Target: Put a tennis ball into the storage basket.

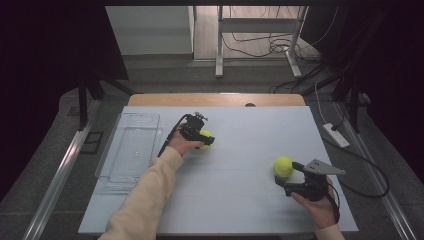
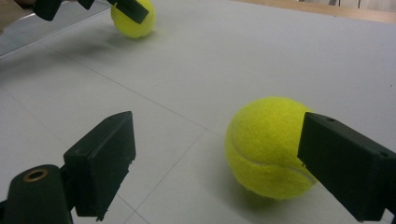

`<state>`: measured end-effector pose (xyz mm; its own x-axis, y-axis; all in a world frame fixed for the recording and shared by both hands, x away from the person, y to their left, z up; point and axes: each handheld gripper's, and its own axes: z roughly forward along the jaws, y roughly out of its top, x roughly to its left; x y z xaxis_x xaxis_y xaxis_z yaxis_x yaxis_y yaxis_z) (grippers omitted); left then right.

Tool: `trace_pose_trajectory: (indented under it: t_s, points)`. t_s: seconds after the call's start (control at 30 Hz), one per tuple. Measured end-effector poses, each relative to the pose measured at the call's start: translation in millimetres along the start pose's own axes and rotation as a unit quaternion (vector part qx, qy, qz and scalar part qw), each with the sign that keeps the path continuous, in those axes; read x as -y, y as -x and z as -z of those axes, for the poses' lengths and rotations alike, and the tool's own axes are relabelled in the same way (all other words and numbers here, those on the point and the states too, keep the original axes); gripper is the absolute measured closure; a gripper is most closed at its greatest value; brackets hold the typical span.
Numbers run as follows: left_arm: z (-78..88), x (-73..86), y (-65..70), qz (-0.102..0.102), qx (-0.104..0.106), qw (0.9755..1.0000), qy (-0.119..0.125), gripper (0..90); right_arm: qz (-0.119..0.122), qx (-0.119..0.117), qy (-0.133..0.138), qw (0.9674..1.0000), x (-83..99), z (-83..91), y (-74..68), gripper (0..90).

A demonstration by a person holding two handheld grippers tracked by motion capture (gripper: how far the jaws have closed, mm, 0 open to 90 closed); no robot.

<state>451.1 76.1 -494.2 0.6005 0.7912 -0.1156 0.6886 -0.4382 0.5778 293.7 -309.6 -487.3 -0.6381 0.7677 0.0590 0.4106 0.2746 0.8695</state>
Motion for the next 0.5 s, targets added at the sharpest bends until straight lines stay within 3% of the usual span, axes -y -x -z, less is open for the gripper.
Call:
trace_pose_trajectory:
  t_s: [0.5]
  points:
    - [24.0,2.7,-3.2,-0.004,0.003,0.9994,0.034,28.7,0.000,0.001,0.001,1.0000,-0.4,0.2,-0.3,11.3]
